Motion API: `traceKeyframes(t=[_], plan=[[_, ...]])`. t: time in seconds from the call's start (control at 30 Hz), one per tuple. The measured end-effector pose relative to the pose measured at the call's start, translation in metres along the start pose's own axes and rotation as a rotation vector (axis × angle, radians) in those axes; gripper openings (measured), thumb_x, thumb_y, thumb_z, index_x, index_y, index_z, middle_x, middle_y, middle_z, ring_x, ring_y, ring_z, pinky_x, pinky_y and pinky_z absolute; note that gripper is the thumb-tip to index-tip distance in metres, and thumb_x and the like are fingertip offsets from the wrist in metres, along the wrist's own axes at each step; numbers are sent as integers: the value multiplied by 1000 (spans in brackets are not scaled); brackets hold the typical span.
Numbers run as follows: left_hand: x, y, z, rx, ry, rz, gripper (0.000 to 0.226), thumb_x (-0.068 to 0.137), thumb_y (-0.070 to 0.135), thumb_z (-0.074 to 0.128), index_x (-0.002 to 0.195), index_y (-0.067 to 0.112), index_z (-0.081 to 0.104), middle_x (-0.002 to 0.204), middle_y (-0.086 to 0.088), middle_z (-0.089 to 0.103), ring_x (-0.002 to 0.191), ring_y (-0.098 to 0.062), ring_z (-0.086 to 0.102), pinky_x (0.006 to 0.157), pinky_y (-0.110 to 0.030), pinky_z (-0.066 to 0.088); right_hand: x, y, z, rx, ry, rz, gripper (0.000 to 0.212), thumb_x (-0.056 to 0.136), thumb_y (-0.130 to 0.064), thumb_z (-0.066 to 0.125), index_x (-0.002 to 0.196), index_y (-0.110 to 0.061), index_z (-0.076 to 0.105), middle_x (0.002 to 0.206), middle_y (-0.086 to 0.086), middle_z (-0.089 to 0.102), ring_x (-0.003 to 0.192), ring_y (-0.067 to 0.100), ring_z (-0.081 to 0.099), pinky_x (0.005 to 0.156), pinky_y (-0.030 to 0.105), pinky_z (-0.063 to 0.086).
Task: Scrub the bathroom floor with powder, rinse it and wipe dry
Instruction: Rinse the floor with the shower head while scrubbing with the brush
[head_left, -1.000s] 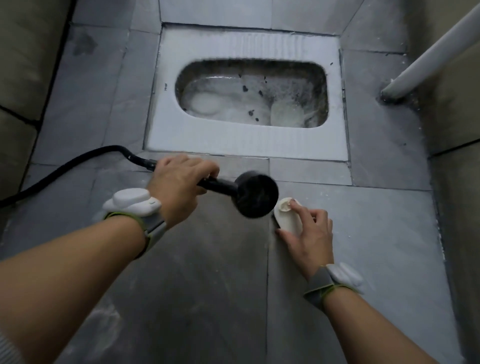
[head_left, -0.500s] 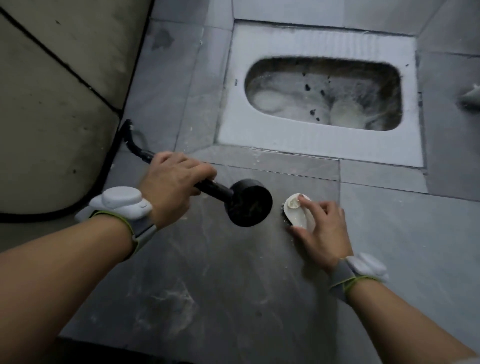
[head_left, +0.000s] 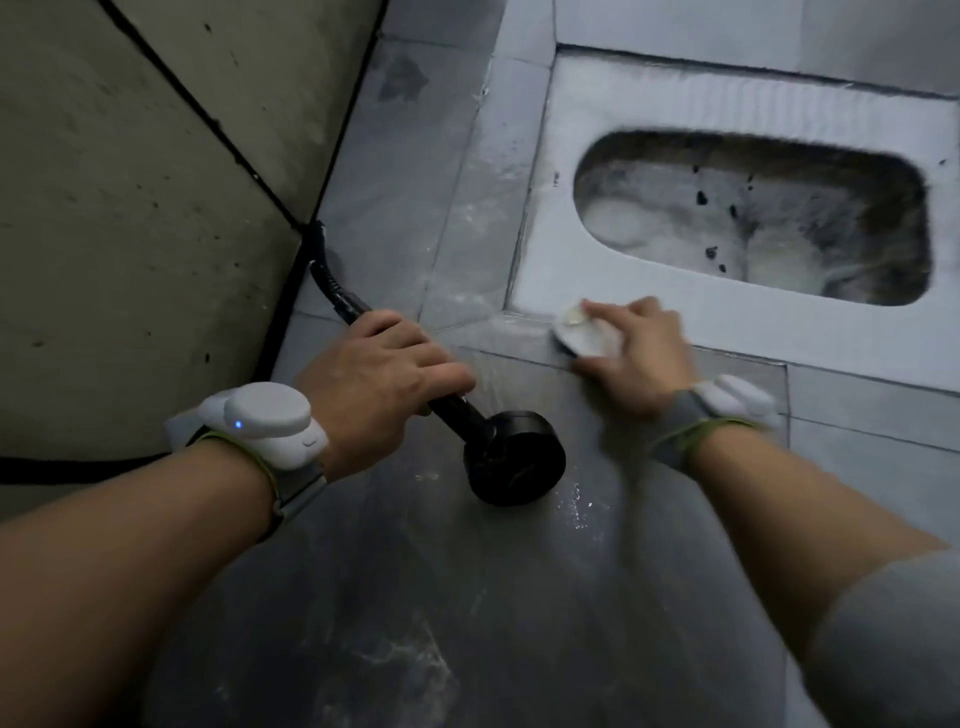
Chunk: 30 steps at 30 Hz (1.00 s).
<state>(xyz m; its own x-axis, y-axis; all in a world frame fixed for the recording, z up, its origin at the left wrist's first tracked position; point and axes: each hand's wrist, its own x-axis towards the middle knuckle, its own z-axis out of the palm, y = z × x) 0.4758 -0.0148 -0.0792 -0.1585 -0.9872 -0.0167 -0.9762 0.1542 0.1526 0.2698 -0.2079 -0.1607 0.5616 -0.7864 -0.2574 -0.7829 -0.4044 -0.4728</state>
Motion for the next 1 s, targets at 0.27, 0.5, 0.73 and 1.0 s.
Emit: traceKeyframes(t=[0.27,0.5,0.73,1.0], plan=[[-4,2,-7,-18,-24,8,44,72,7,75,105,31,59,101,12,66,97,-19,56,92,-34,29,-22,-36,27,15,-60,-172,64,75,-37,77,135,-40,53,123,7,49,112,33,43,99,42,38],[10,40,1,-111,21,-105,48,70,9,77,104,33,54,99,14,65,95,-16,53,92,-32,28,-89,90,-39,43,149,266,66,71,-32,83,132,-30,57,113,17,48,107,38,43,102,38,33],[65,76,1,-74,-7,-329,32,79,14,69,104,31,58,100,8,66,99,-24,54,88,-34,25,-156,116,-29,104,158,301,67,70,-33,83,132,-35,56,111,7,47,104,30,43,97,30,31],[71,55,-20,-44,-37,-403,31,80,13,69,104,30,57,100,5,65,96,-25,51,84,-36,24,-160,109,-22,117,206,332,66,72,-32,82,133,-37,55,113,7,47,106,29,42,99,37,37]])
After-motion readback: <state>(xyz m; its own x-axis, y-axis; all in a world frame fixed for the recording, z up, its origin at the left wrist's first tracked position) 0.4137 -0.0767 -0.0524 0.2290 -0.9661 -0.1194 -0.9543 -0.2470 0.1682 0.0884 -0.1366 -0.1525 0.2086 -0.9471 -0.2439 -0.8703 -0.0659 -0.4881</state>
